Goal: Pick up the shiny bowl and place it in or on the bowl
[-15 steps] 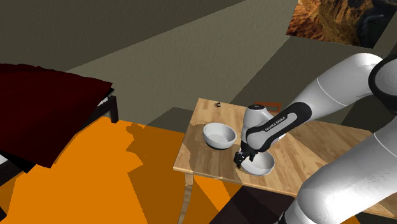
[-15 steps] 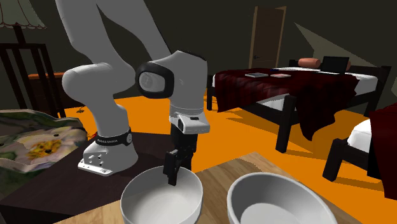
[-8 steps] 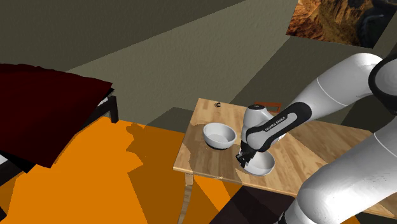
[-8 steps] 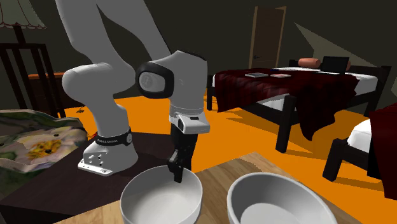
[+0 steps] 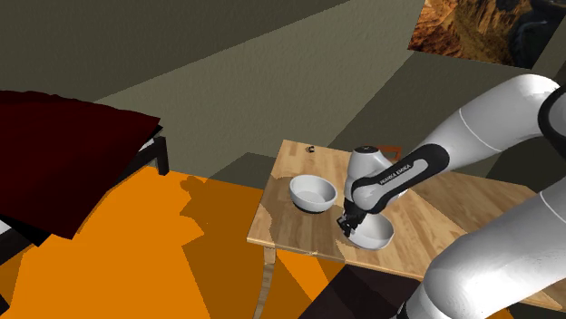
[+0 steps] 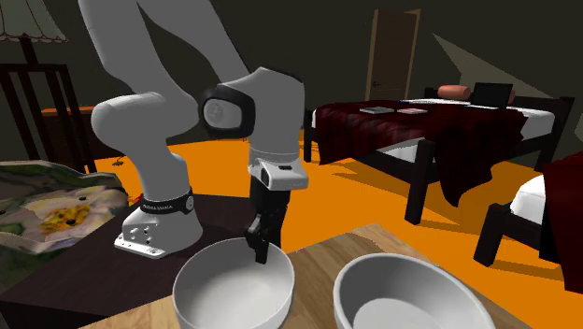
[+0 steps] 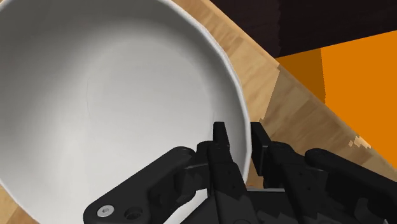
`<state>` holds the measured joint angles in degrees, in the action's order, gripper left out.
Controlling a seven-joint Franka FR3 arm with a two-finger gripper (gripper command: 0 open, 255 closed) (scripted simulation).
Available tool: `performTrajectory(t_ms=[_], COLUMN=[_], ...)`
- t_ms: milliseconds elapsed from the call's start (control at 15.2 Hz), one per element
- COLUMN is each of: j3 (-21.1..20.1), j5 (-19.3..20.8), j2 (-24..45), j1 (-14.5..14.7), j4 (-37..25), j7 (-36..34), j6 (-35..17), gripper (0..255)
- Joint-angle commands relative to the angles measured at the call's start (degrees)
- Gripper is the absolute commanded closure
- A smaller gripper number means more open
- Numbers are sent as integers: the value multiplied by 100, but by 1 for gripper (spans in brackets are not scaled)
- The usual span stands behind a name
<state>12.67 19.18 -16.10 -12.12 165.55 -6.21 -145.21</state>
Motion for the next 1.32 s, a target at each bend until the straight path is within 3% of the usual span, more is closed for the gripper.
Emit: performTrajectory(t_ms=[0, 1254], j3=[-1, -157], j5=[-41, -366], j2=[-197, -1682], j1=[9, 106], j4=[-40, -634], j7=[53, 342], j6=[235, 2304], gripper=[255, 255])
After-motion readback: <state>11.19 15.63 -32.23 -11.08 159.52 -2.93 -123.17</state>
